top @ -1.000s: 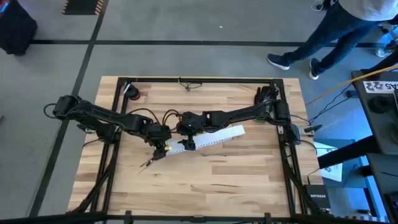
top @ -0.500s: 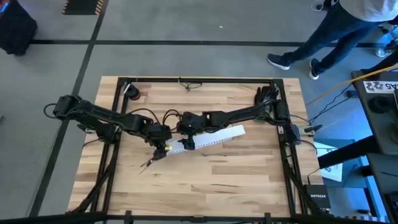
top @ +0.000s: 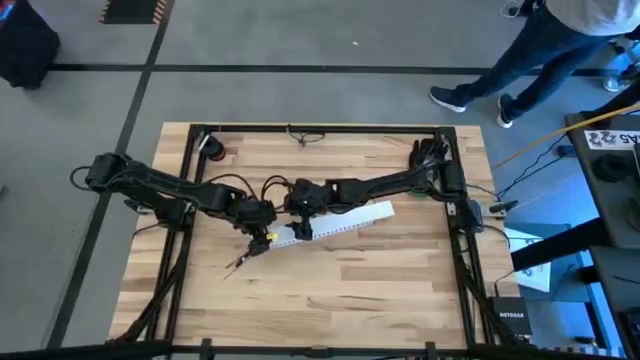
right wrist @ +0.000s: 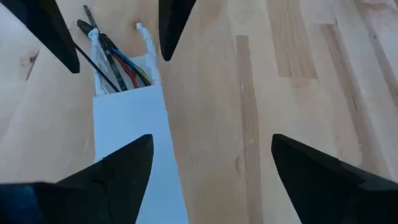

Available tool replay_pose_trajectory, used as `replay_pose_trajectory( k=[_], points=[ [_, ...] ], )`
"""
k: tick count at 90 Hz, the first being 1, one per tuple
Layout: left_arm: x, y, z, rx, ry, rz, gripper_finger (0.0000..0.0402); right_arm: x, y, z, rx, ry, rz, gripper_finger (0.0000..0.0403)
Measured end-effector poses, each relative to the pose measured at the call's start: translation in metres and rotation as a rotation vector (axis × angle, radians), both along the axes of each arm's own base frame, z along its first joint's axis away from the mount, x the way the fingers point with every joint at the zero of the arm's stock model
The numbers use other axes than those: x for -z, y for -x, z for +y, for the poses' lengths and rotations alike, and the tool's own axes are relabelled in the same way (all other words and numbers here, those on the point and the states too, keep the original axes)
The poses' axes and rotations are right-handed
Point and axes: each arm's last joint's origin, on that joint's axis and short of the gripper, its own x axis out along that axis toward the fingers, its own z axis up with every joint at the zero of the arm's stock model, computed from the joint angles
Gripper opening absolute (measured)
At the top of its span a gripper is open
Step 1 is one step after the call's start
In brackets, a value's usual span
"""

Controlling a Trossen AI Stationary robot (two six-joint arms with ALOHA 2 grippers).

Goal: Ziptie cables
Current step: Close the cable duct

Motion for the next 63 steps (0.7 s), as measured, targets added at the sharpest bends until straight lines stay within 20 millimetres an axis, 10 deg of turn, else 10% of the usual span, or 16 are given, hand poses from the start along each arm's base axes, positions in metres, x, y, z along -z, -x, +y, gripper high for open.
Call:
replay_pose_trajectory(
  k=[63],
  points=[
    [0.0003,0.0007,-0.0004,-0.026,0.015,0.009,0.0370,-0.0001,-0.0001,-0.0007,-0.005,0.006,-0.002,0.0319]
  ],
)
